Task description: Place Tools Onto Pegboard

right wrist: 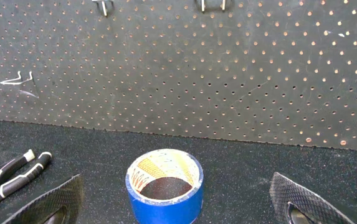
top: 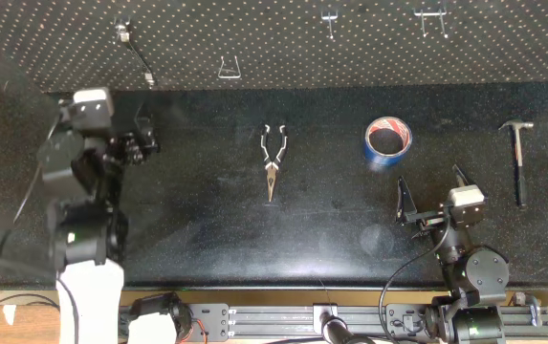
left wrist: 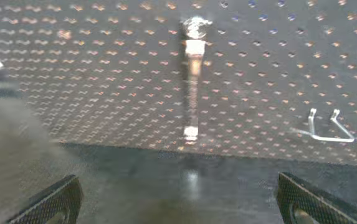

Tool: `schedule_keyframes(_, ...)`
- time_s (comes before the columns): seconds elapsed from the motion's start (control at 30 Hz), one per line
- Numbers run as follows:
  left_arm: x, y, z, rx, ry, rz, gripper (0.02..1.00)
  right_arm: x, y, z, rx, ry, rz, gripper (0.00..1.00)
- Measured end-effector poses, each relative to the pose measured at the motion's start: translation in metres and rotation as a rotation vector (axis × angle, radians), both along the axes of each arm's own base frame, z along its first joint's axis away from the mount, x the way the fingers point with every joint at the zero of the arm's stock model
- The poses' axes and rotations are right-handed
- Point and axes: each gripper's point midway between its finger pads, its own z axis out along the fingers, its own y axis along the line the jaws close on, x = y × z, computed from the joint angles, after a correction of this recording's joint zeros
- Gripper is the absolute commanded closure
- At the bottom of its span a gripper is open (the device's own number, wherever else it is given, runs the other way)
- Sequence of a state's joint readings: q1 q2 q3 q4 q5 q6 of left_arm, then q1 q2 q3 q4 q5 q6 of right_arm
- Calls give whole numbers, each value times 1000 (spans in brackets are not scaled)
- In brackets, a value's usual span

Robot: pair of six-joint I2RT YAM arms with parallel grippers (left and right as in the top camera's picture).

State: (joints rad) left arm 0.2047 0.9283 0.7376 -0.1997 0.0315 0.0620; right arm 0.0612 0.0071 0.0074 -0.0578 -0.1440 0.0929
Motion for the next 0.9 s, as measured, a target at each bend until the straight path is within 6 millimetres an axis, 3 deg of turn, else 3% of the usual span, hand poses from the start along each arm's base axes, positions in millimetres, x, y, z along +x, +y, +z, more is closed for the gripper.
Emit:
schedule_keyframes(0.07,-19,6,15,28,-28,55,25,0,0,0,0,0,0,25)
schedule_keyframes(0.13,-32,8,8,29,16,76,25,0,0,0,0,0,0,25)
schedule_keyframes(0.2,-33,2,5,8,26,51,23,0,0,0,0,0,0,25)
schedule_keyframes(0.3,-48,-26,-29,-160,166,-21,20,0,0,0,0,0,0,25)
schedule_keyframes(0.37,-86,-60,-74,-271,402,-37,20,0,0,0,0,0,0,27)
schedule_keyframes(0.5,-105,-130,-94,-303,521,-112,20,0,0,0,0,0,-2,25)
schedule_keyframes(0.57,-113,-162,-124,-302,656,-113,20,0,0,0,0,0,-2,25)
schedule_keyframes(0.6,-114,-165,-132,-296,690,-101,23,0,0,0,0,0,-3,25)
schedule_keyframes(0.7,-107,-181,-155,-248,812,-69,25,0,0,0,0,1,-2,25)
schedule_keyframes(0.8,-66,-208,-143,-210,810,-116,20,0,0,0,0,0,-2,25)
schedule_keyframes(0.87,-53,-216,-143,-183,821,-135,18,0,0,0,0,0,-2,25)
schedule_keyframes(0.9,-35,-227,-143,-176,806,-155,20,0,0,0,0,1,-3,25)
